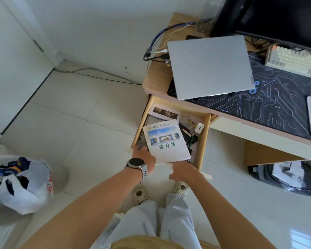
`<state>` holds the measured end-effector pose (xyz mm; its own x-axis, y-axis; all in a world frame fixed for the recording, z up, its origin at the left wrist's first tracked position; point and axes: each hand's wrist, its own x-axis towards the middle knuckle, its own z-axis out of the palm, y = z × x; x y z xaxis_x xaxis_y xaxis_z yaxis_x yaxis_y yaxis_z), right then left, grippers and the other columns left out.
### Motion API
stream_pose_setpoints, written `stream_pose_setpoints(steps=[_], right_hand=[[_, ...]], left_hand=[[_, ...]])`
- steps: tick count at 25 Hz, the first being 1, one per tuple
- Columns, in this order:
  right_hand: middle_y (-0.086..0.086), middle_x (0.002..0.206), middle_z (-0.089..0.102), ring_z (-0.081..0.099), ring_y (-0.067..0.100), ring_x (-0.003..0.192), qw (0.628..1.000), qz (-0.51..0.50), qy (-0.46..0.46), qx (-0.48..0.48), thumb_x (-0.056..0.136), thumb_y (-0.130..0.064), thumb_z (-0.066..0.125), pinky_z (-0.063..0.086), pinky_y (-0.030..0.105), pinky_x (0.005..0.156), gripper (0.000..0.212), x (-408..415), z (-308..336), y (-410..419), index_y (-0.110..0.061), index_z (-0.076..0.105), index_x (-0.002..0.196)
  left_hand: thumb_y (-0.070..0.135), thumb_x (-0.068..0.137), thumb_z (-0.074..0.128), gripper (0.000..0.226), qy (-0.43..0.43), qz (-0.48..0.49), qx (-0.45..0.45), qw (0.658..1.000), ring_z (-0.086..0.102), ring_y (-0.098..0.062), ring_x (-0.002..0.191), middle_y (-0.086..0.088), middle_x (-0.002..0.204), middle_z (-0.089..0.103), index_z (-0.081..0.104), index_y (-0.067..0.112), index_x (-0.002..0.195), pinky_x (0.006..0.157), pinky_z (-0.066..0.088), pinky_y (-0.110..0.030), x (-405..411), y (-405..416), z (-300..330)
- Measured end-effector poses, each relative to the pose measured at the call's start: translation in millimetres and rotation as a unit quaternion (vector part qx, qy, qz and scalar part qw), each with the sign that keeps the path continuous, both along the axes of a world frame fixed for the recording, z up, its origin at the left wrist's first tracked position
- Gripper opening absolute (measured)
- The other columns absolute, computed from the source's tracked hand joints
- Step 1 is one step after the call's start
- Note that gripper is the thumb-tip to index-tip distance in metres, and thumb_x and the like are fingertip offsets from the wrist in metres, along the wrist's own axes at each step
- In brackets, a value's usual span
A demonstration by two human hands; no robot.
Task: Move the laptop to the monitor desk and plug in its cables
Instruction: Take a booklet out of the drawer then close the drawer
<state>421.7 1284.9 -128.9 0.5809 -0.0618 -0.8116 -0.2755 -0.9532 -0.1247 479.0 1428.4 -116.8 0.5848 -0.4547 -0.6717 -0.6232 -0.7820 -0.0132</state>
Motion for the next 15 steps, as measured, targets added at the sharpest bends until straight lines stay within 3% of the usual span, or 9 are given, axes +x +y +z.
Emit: stream_pose_setpoints(steps=[4,7,9,12,15], right_hand=[[0.005,0.091,0.058,0.058,0.023,0.087,1.000,0.013,-0.007,-0.010,0.080,-0.028,0.059,0.049,0.032,0.073,0.020,-8.8,-0.6,7.8,-0.011,0.055,0.091],[0.003,0.090,0.057,0.056,0.021,0.083,1.000,0.006,0.000,-0.011,0.081,-0.030,0.058,0.050,0.033,0.076,0.029,-4.0,-1.4,6.5,-0.010,0.058,0.102],[0.004,0.089,0.058,0.057,0.021,0.082,1.000,-0.024,-0.002,0.006,0.081,-0.029,0.057,0.050,0.033,0.076,0.025,2.4,-3.6,1.8,-0.010,0.057,0.097],[0.008,0.087,0.057,0.053,0.024,0.079,0.991,-0.114,-0.063,-0.016,0.086,-0.024,0.048,0.046,0.035,0.072,0.014,10.5,-2.5,-16.8,-0.012,0.056,0.087],[0.011,0.089,0.059,0.057,0.027,0.082,0.967,-0.205,-0.135,-0.072,0.089,-0.018,0.045,0.046,0.035,0.070,0.019,12.1,-7.0,-42.5,-0.008,0.061,0.096]], left_hand=[[0.022,0.093,0.048,0.024,0.006,-0.010,0.000,1.000,0.043,-0.028,0.119,-0.007,0.117,0.061,0.060,0.012,0.111,0.108,0.031,-0.049,-8.5,7.3,-4.9],[0.025,0.094,0.049,0.024,0.011,-0.004,-0.007,1.000,0.045,-0.028,0.118,-0.007,0.114,0.061,0.060,0.012,0.111,0.105,0.034,-0.047,-4.9,7.1,-9.1],[0.030,0.094,0.048,0.029,0.013,0.017,-0.026,0.999,0.045,-0.026,0.116,-0.006,0.112,0.059,0.059,0.011,0.114,0.101,0.038,-0.044,2.1,6.9,-9.5],[0.035,0.094,0.045,0.035,0.046,0.109,-0.078,0.990,0.048,-0.025,0.109,-0.008,0.113,0.056,0.056,0.009,0.114,0.092,0.047,-0.037,16.9,6.9,-14.4],[0.036,0.090,0.046,0.024,0.077,0.213,-0.120,0.967,0.054,-0.026,0.103,-0.011,0.114,0.053,0.045,0.015,0.100,0.088,0.053,-0.040,27.4,6.4,-23.6]])
